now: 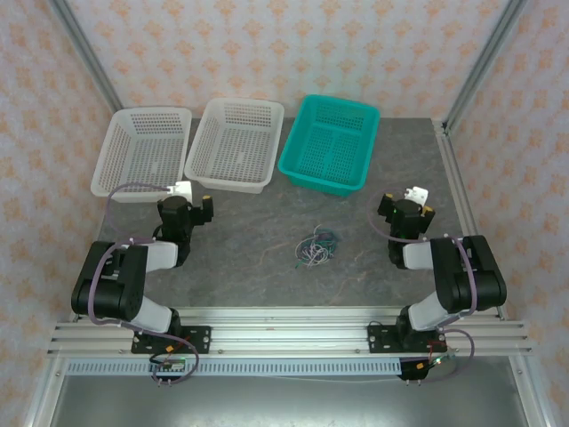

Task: Untangle the cables

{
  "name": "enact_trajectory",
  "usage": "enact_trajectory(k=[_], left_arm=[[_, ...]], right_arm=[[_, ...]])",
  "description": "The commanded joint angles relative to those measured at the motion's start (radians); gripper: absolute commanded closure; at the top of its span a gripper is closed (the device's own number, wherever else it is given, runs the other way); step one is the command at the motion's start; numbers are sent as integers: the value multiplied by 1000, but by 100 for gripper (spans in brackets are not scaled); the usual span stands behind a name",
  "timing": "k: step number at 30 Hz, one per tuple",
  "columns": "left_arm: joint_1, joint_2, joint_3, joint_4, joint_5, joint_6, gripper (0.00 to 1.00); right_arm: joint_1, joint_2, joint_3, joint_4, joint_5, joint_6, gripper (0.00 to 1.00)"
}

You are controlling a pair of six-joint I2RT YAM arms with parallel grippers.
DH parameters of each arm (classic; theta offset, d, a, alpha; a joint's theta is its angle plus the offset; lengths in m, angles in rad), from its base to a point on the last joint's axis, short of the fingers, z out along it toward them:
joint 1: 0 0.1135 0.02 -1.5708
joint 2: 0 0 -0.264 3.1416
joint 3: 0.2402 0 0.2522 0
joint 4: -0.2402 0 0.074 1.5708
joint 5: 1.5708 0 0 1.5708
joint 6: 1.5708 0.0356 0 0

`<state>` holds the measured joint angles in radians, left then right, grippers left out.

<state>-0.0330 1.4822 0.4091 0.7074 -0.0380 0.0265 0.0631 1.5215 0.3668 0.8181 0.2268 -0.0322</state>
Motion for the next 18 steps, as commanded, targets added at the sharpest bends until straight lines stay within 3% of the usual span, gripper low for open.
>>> enact_trajectory(k=[1,18], left_arm=[[-10,15,20,30,-31,-10,0],[-10,15,20,31,-30,-10,0]], right_arm=[[5,7,18,34,35,23,1],[4,1,-2,64,17,18,1]])
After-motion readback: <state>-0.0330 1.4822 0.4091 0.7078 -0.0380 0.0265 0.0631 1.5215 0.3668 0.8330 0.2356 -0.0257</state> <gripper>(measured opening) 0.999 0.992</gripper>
